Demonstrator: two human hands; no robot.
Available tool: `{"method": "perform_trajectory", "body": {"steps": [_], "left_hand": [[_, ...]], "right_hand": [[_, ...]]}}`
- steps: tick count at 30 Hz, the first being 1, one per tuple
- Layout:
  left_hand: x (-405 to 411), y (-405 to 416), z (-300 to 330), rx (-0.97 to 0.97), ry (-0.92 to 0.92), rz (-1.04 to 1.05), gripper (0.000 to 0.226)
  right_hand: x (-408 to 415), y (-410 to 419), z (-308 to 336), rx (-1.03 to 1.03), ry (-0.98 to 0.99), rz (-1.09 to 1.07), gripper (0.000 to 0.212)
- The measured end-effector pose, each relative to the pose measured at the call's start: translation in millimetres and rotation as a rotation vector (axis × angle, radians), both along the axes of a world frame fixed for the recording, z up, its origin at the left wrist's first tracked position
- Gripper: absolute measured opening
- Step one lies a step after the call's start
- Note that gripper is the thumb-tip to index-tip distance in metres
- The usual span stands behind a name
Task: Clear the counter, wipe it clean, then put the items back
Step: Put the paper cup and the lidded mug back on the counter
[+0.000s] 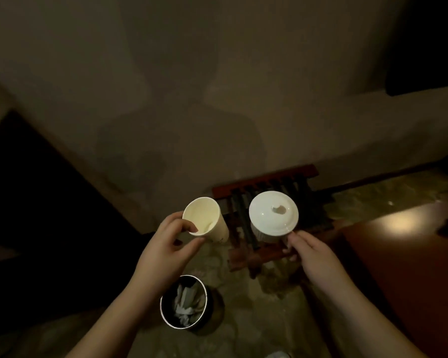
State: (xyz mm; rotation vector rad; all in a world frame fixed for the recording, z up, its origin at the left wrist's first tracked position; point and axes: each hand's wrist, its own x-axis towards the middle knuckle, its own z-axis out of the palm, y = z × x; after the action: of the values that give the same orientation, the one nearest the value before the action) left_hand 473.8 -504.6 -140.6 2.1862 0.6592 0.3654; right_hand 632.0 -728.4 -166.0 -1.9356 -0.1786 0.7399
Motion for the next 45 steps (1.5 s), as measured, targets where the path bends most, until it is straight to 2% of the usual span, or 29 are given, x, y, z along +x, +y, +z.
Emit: {"method": "perform_trajectory", "body": {"steps": [16, 23, 32, 39, 45], "left_hand": [[-382, 135, 75, 0.129, -0.102, 0.448, 0.018], [-494, 181, 114, 0.176, -0.165, 0.634, 0.012], [-545, 265, 172, 0.256, -0.151, 0.768, 0.013], [-544, 357, 196, 0.239, -0.134, 0.845, 0.012], [-531, 459, 217, 0.274, -0.045, 0.859, 0.017]], "right_hand": [[-291, 228, 83, 0.122, -0.13, 0.524, 0.035], [-368, 315, 114, 0.241, -0.092, 0.727, 0.032], [-421, 430, 174, 0.396, -0.017, 0.818, 0.034], [-436, 536, 201, 0.452, 0.07, 0.813, 0.03], [-437, 639, 223, 0.453, 0.086, 0.843, 0.024]]}}
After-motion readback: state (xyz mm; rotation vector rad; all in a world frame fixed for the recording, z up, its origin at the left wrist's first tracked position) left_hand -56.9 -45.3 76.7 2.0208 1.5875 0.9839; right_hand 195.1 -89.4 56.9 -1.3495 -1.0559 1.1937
